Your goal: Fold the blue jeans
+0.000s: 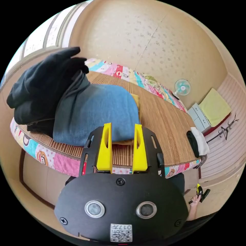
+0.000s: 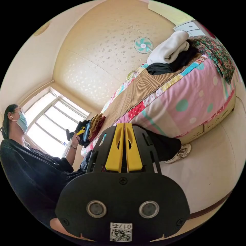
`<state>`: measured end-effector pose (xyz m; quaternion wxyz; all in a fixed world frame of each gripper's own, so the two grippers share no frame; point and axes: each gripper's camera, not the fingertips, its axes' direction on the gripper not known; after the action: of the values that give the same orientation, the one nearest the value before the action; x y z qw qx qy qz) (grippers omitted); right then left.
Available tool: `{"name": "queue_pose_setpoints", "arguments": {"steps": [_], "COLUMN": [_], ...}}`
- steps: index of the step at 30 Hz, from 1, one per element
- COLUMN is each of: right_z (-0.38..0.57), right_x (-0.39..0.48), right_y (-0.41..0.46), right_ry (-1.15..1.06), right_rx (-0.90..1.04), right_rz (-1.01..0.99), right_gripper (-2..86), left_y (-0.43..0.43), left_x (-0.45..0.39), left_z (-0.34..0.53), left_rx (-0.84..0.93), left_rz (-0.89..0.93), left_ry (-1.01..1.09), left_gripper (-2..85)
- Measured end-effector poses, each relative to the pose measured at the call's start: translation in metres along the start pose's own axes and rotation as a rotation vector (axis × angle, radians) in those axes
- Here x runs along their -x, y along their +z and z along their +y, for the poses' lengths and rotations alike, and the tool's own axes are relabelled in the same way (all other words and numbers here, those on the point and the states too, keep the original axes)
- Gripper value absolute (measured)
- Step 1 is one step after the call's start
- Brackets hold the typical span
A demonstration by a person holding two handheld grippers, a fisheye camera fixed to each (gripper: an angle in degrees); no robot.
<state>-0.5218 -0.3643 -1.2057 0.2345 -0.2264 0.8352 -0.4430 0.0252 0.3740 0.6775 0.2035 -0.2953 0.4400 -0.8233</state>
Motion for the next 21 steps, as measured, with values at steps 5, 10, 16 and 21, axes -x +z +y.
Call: {"name": "queue_pose_setpoints", "arguments": {"steps": [5,10,16,21], "right_z": [-0.008,-0.031,-0.043,-0.029], "right_x": [0.017,0.080,0.142,0.176], "right_y": [0.018,0.032,0.082,0.150], "right_ry": [0.026,-0.117,-0.210,-0.214], "right_rx": [-0.019,0.024,0.069,0.252], "right_rz": [-0.092,-0.067,-0.145,-0.122], "right_gripper": [0.4,0.4,0.5,0.8], "left_y": [0.030,-0.055,-0.084,0.035], "left_x": [0.006,-0.025,-0.173,-0.215], "left_z": [-0.015,-0.037,0.021,0.125], "left_rx": [0.135,-0.079,-0.048,0.312], "left_rz": [0.091,0.374,0.643,0.576], "left_ry": [0.013,0.106,0.591,0.561], "left_gripper": [2.5,-0.2,-0.5,-0.2]}}
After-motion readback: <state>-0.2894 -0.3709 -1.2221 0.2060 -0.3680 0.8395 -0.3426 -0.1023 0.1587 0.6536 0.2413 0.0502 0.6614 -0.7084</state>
